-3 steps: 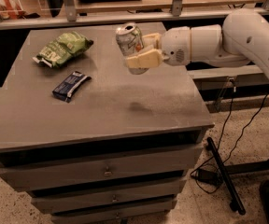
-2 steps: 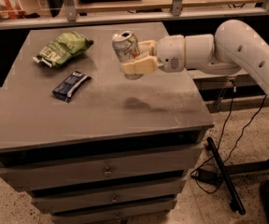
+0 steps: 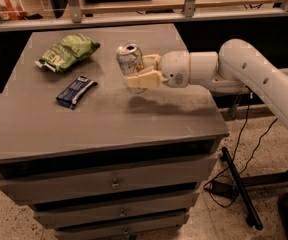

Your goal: Place 7up can upright

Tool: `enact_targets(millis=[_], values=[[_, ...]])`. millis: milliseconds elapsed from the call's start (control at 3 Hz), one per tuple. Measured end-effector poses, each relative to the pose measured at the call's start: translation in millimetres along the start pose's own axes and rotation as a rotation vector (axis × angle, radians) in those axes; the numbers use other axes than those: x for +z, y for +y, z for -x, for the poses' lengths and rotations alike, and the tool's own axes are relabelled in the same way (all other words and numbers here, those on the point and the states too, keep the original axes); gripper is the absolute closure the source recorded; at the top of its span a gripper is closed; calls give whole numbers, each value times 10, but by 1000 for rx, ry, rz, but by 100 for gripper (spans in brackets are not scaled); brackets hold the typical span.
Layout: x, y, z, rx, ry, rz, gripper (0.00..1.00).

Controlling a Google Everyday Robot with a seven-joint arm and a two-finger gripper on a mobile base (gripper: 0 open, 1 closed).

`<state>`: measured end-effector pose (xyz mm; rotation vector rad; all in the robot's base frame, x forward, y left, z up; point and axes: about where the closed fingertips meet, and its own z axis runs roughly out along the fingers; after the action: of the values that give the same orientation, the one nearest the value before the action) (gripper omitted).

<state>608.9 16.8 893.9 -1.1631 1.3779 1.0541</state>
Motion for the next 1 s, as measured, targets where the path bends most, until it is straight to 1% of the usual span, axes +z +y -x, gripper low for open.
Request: enact_targets(millis=[667, 1000], values=[[81, -25, -120, -6, -50, 33, 100], [87, -35, -153, -12, -63, 42, 99]])
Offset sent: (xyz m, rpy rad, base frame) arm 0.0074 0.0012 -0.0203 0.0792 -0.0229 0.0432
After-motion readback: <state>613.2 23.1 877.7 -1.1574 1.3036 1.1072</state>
